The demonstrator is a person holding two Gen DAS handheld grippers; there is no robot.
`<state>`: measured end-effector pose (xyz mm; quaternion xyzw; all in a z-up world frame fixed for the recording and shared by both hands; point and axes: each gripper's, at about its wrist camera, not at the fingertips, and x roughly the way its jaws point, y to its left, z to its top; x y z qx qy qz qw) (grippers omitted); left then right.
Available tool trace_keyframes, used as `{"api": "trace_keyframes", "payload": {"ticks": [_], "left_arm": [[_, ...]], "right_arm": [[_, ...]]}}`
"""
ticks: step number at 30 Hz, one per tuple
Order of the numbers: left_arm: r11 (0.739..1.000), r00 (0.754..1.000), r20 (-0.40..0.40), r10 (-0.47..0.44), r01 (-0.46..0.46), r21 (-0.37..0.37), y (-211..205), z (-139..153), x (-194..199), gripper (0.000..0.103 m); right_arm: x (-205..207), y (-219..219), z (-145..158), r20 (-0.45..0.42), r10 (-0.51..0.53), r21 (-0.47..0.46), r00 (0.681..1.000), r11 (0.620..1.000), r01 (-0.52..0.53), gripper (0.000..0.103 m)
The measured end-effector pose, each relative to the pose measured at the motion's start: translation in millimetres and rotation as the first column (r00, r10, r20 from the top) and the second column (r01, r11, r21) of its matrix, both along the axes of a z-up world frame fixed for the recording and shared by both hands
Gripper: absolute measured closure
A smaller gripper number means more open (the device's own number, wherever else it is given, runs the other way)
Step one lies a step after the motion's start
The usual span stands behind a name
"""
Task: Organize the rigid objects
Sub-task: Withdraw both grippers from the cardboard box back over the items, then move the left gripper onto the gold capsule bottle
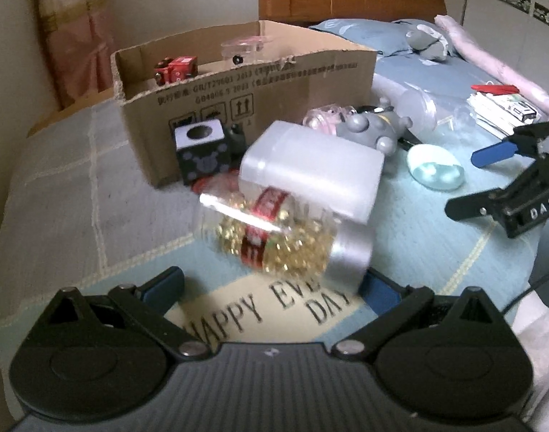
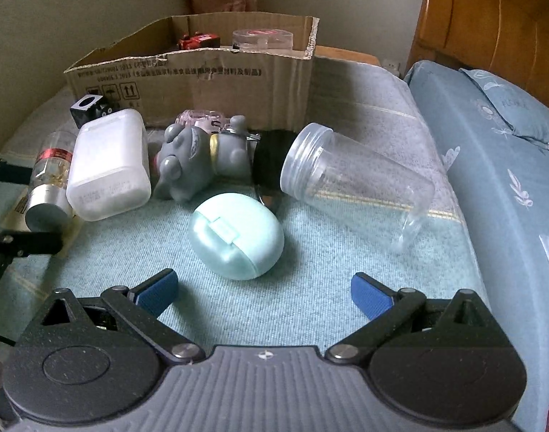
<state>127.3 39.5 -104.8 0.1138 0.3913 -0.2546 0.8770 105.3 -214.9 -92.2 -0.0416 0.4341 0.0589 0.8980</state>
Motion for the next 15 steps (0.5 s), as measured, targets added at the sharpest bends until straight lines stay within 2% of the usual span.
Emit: {"api": "trace_keyframes", "payload": {"ticks": [5, 11, 15], "left_arm": [[0.999, 0.999, 0.032, -0.042, 0.041, 0.026, -8.9, 1.2, 10.2, 0.0], [0.998, 0.998, 0.055, -0.037, 0.034, 0.058, -16.0, 4.0, 10.0, 0.002], [1.0, 0.999, 0.041, 0.002, -0.004, 0.03, -11.9, 7.9, 5.3, 0.006]], "right_arm": [[-0.5, -0.2, -0.8, 0.013, -0.003, 0.003, 1.0, 1.0, 0.003, 0.0], [-2.3, -1.2, -0.4, 0.021, -0.01, 0.003, 1.0, 1.0, 0.01, 0.0], [-2.4, -0.8, -0.3, 0.02, -0.01, 0.002, 1.0, 1.0, 0.01, 0.0]]}}
